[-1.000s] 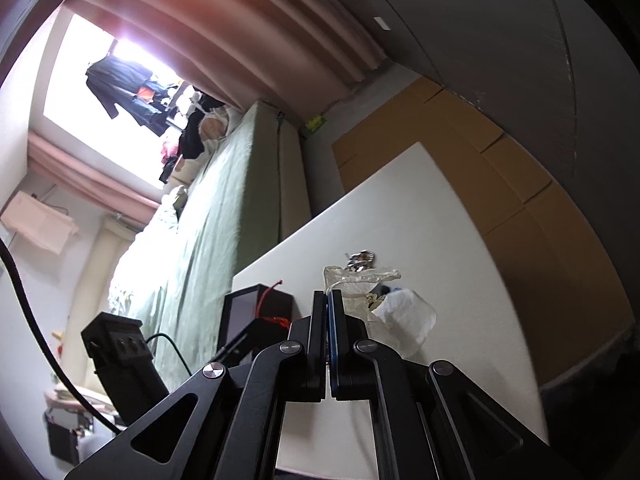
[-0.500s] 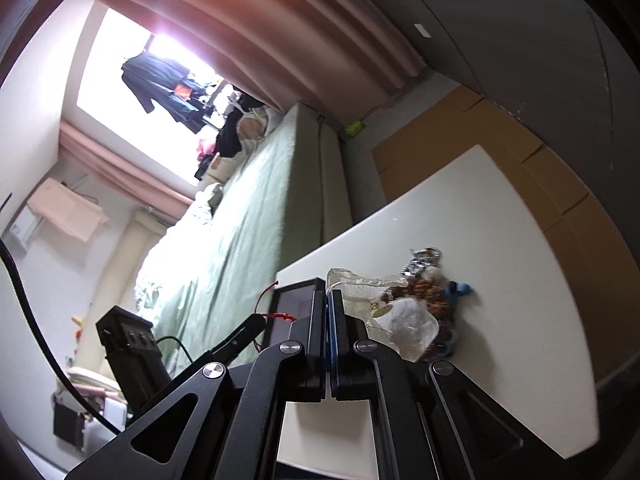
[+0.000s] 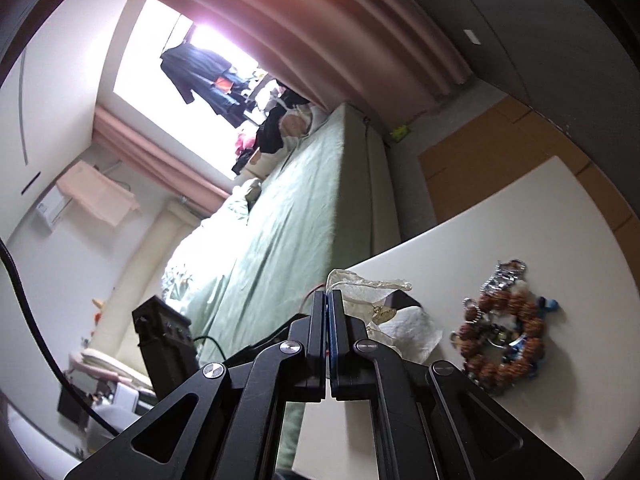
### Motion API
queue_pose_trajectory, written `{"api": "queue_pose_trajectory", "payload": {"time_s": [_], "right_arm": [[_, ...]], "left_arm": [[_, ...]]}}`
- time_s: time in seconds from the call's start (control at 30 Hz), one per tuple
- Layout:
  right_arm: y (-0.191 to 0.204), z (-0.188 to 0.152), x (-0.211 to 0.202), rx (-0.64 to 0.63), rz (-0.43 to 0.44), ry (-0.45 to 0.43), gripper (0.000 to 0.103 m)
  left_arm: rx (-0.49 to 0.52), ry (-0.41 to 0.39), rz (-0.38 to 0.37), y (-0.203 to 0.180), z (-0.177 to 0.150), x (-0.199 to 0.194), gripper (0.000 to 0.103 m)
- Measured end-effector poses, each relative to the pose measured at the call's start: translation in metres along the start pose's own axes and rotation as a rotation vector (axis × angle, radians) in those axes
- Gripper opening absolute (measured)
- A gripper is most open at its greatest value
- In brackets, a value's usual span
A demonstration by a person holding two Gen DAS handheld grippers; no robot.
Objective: Organize jewelry
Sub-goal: 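Drop the red string and white pouch into the black box with both tools, then grasp the brown rudraksha bead bracelet with the left tool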
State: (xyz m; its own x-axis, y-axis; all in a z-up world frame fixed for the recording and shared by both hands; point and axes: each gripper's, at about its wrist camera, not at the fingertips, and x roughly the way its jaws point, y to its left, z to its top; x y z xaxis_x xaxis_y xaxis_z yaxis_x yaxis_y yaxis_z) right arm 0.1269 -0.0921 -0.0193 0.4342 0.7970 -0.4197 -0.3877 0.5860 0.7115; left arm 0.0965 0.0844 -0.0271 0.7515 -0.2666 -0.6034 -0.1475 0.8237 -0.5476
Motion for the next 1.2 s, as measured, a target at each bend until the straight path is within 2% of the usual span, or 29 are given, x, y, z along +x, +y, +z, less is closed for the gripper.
{"api": "queue_pose_trajectory", "payload": {"time_s": [0.03,0.1,0.17,0.33,0.4,0.5,0.53,0.57,0.63,0.67,0.73,0.9,1.2], "right_arm": [[0.001,0.001,0.003,-0.001,0.003,0.003,0.003],[0.001,0.001,0.010,-0.003,0.005,0.013,0.003],[0.002,0.000,0.017,0.000,0.014,0.022,0.003],[0.007,-0.006,0.034,-0.006,0.051,0.053,0.003],[0.014,-0.010,0.043,-0.022,0.073,0.067,0.003],[0.023,-0.016,0.054,-0.071,0.050,0.103,0.004],[0.023,-0.017,0.058,-0.074,0.031,0.124,0.016],[0.021,-0.019,0.058,-0.063,-0.002,0.138,0.045],[0.015,-0.018,0.049,-0.045,-0.047,0.097,0.071],[0.012,-0.018,0.042,-0.041,-0.057,0.074,0.072],[0.005,-0.018,0.032,-0.027,-0.064,0.079,0.072],[-0.012,-0.016,0.003,0.001,-0.151,0.052,0.072],[-0.034,-0.008,-0.035,0.067,-0.260,0.036,0.072]], "left_arm": [[-0.009,0.019,-0.007,0.002,0.002,0.004,0.014],[-0.028,0.056,0.007,0.006,0.006,0.008,0.062],[-0.048,-0.009,0.013,0.013,0.007,-0.002,0.070],[-0.091,-0.071,0.064,0.035,0.014,-0.024,0.070],[-0.121,-0.073,0.078,0.044,0.014,-0.029,0.070],[-0.145,-0.080,0.081,0.052,0.013,-0.035,0.070],[-0.142,-0.085,0.087,0.052,0.012,-0.038,0.070],[-0.139,-0.088,0.088,0.052,0.011,-0.040,0.070],[-0.133,-0.090,0.086,0.049,0.010,-0.044,0.070],[-0.129,-0.088,0.087,0.047,0.009,-0.044,0.070],[-0.119,-0.082,0.085,0.043,0.006,-0.045,0.070],[-0.092,-0.066,0.076,0.029,0.000,-0.041,0.070],[0.031,-0.032,0.054,-0.018,-0.020,-0.029,0.070]]}}
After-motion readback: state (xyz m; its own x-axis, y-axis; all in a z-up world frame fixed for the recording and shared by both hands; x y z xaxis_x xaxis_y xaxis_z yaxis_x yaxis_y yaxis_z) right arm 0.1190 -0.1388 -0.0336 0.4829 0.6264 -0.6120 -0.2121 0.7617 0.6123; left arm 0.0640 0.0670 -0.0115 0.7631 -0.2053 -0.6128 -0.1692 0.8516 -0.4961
